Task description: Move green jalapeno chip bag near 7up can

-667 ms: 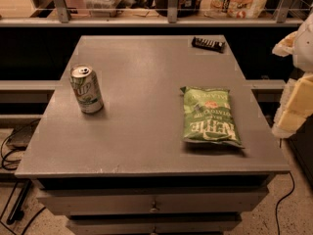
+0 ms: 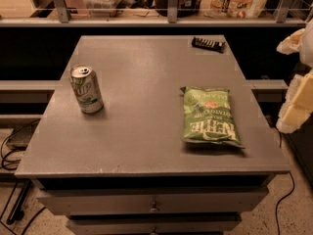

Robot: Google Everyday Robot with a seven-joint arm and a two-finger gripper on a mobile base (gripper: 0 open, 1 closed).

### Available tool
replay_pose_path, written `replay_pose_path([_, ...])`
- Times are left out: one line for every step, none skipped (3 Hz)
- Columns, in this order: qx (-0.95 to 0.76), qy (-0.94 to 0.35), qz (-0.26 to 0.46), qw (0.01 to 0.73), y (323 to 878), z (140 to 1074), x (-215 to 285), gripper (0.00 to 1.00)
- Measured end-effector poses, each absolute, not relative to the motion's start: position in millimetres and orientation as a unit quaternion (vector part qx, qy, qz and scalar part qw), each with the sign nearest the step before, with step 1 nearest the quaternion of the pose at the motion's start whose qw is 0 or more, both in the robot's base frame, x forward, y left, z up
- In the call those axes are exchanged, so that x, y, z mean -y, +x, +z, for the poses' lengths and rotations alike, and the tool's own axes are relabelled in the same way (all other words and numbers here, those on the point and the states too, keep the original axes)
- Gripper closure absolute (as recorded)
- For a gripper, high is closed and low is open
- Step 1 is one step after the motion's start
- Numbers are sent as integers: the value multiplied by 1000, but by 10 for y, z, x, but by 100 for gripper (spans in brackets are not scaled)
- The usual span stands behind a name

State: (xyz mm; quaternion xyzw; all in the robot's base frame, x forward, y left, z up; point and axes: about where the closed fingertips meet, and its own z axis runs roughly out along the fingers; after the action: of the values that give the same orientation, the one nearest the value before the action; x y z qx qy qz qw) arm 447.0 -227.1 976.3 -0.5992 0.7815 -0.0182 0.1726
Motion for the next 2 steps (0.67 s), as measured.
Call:
replay_pose_path([-781, -587, 37, 211, 4619, 9453, 2382, 0])
replay_pose_path([-760, -566, 136, 289, 4814, 9281, 2079, 0])
